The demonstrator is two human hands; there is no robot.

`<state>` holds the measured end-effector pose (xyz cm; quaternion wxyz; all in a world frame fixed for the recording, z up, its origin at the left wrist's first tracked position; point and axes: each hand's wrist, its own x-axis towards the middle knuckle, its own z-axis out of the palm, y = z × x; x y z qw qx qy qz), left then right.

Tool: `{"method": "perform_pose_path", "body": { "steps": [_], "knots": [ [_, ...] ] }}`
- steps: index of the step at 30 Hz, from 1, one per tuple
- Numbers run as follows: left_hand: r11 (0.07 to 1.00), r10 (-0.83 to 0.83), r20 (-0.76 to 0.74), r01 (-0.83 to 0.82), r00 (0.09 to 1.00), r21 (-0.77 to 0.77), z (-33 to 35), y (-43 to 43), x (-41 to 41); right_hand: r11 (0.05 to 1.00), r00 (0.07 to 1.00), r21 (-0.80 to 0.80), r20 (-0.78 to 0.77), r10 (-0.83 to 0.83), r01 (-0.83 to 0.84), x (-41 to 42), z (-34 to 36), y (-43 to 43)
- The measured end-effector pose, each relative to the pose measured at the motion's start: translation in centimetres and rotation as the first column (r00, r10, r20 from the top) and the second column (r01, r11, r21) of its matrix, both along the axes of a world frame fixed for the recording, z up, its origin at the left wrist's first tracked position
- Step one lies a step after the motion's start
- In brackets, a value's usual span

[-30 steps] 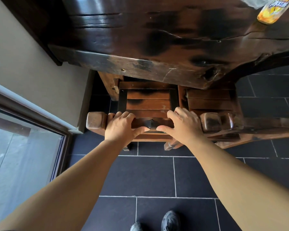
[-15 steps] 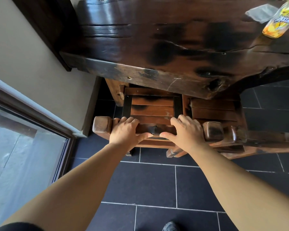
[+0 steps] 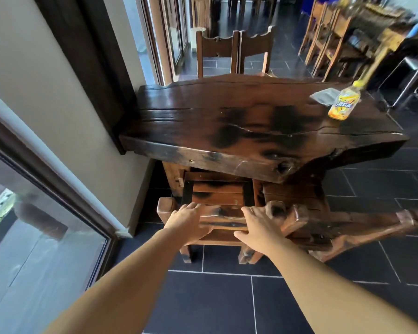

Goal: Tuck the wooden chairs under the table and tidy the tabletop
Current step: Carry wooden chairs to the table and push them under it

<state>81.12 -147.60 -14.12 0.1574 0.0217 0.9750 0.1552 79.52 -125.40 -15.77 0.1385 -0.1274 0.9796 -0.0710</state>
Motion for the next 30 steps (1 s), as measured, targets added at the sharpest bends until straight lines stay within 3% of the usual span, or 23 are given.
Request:
{"method": "perform_pose_path", "body": {
  "steps": [10,18,26,30],
  "knots": [
    [0.999,-0.031,-0.102,0.034,0.994,0.026,7.6,1.4,9.5,0.989,0.998,-0.132,-0.014,-0.064,0.061,9.9,10.2,1.4],
    [0.991,-0.118,-0.077,0.113,0.99,-0.068,8.8,2.7,15.3,0.987,0.995,-0.125,-0.016,-0.099,0.096,14.8,11.8,3.2],
    [0.968,-0.212,-0.035,0.204,0.977,-0.147,10.9,4.7,14.1,0.983,0.993,-0.138,-0.002,-0.121,0.119,16.3,12.1,5.4],
    [0.957,-0.268,-0.091,0.254,0.959,-0.139,11.7,8.8,12.0,0.976,0.985,-0.138,-0.005,-0.172,0.17,15.6,12.9,9.5]
  ]
}}
